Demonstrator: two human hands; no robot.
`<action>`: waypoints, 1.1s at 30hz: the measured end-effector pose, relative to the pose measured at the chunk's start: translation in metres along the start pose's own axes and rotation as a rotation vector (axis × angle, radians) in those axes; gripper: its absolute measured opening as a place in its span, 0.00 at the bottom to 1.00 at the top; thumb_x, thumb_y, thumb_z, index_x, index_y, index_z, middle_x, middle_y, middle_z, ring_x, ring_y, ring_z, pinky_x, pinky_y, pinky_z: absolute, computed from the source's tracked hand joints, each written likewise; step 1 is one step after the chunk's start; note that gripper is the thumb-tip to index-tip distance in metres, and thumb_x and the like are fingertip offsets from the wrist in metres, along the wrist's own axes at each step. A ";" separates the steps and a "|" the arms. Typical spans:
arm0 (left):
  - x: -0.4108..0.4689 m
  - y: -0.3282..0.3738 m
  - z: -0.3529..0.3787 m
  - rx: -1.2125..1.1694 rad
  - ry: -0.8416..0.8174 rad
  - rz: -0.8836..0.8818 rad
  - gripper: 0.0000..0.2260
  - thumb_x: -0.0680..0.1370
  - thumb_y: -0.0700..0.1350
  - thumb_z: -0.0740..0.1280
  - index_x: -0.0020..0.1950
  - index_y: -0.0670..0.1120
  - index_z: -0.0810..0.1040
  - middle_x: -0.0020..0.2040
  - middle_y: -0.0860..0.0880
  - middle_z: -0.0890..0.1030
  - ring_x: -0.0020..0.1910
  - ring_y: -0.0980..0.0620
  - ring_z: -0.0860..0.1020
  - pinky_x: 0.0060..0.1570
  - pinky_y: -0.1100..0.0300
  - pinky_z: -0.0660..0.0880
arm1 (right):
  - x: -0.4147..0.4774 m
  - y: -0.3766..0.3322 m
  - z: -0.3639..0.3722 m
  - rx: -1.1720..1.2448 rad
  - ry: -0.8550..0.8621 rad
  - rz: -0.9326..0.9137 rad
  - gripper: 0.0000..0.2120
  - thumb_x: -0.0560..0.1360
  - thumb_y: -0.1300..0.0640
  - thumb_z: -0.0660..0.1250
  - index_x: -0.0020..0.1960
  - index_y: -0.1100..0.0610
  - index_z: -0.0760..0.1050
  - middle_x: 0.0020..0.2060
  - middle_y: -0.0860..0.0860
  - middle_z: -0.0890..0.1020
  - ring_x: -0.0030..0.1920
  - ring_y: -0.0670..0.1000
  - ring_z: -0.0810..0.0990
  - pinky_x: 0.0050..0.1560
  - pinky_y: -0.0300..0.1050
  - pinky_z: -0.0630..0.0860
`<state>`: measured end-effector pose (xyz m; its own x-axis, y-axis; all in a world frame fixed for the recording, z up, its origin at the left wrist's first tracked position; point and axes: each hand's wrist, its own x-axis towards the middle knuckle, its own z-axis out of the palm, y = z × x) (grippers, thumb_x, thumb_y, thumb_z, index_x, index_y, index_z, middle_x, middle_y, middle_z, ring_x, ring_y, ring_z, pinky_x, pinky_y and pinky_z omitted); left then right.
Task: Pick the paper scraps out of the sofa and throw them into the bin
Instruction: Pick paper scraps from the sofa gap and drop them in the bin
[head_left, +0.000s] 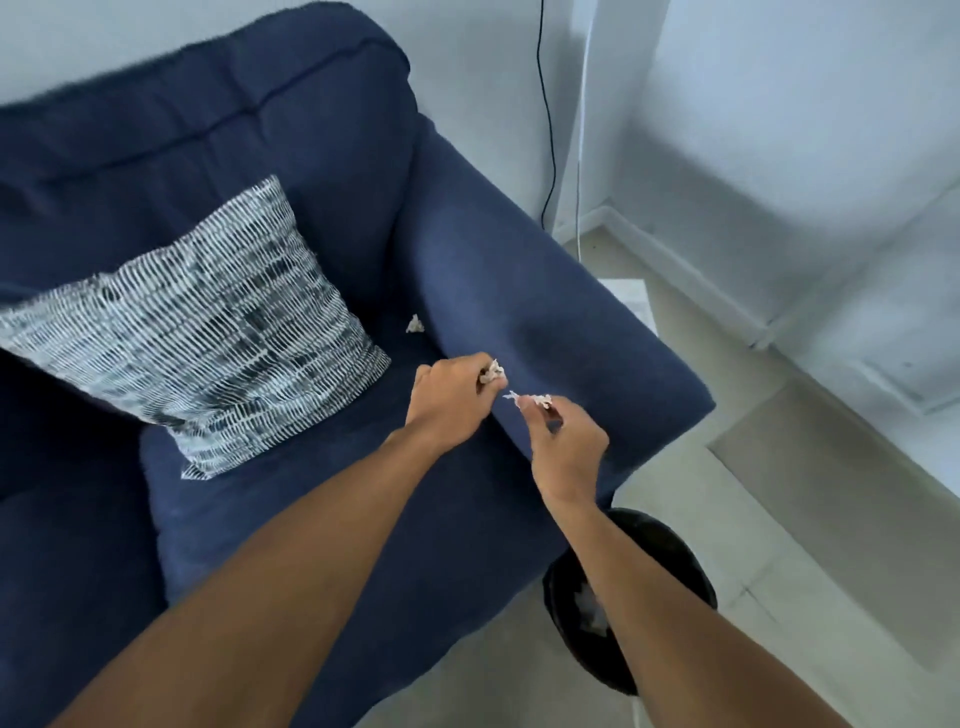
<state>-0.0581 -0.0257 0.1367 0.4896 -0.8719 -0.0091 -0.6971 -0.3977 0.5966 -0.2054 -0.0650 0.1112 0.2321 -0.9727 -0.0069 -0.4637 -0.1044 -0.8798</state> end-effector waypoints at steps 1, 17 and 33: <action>-0.001 0.009 -0.007 -0.011 -0.007 0.014 0.11 0.80 0.52 0.66 0.40 0.49 0.74 0.32 0.55 0.76 0.35 0.54 0.74 0.47 0.53 0.68 | 0.003 -0.006 -0.012 -0.008 -0.020 -0.038 0.09 0.78 0.48 0.71 0.46 0.53 0.83 0.37 0.45 0.82 0.39 0.43 0.79 0.39 0.28 0.68; -0.010 0.120 -0.009 0.003 -0.179 0.169 0.08 0.80 0.52 0.67 0.42 0.53 0.76 0.37 0.54 0.80 0.39 0.52 0.78 0.45 0.56 0.71 | 0.043 -0.008 -0.168 -0.267 -0.071 -0.313 0.07 0.75 0.51 0.74 0.45 0.54 0.85 0.35 0.46 0.80 0.37 0.48 0.76 0.43 0.44 0.73; -0.053 0.166 0.104 -0.002 -0.330 0.226 0.11 0.80 0.52 0.67 0.41 0.49 0.74 0.36 0.53 0.78 0.38 0.49 0.77 0.39 0.50 0.75 | 0.012 0.100 -0.253 -0.400 -0.098 -0.179 0.12 0.74 0.50 0.74 0.44 0.60 0.83 0.37 0.54 0.82 0.36 0.53 0.78 0.40 0.50 0.75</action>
<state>-0.2544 -0.0755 0.1529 0.1294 -0.9824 -0.1348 -0.7669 -0.1853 0.6144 -0.4655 -0.1400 0.1429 0.4097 -0.9098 0.0664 -0.6984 -0.3596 -0.6188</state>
